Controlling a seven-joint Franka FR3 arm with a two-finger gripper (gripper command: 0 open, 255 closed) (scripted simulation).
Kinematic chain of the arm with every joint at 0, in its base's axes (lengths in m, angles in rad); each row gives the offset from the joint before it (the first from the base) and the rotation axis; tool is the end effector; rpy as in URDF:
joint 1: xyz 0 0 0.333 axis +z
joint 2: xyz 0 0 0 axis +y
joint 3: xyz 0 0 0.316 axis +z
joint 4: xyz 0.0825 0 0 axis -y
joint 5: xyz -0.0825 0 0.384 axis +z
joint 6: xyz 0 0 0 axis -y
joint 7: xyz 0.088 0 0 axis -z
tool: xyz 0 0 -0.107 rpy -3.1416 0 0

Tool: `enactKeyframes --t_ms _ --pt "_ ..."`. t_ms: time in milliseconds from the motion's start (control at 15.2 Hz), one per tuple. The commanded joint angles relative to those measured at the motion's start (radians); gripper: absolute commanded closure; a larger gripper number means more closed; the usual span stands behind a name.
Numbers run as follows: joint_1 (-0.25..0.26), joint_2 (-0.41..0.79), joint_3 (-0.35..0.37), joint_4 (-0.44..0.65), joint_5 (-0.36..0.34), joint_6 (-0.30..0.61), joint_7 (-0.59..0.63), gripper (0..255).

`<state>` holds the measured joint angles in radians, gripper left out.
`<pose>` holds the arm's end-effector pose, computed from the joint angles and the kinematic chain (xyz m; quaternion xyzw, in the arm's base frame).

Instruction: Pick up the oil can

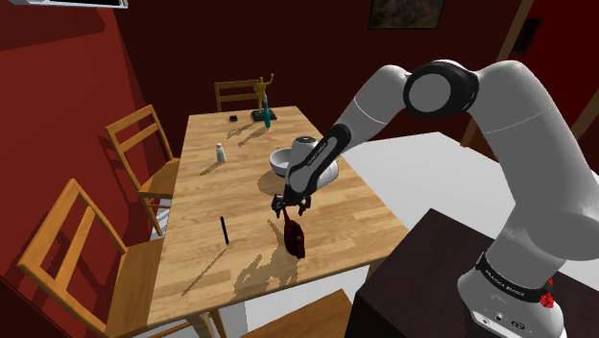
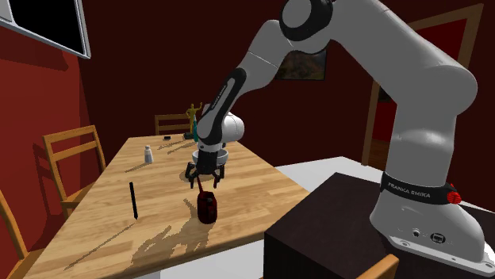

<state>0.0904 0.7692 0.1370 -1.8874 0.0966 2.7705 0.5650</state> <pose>0.6171 0.1357 0.1086 -0.9688 0.2317 -0.0282 0.0838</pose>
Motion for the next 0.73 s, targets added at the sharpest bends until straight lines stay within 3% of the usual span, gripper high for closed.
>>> enactKeyframes --t_ms 0,528,594,660 --pt "0.004 0.034 -0.004 0.031 0.0 0.006 0.005 0" --pt "0.008 0.118 -0.007 0.074 -0.002 0.047 -0.001 0" --pt "0.008 0.117 -0.007 0.074 -0.002 0.046 -0.001 255" --pt "0.008 0.117 -0.007 0.074 -0.002 0.046 -0.001 255"
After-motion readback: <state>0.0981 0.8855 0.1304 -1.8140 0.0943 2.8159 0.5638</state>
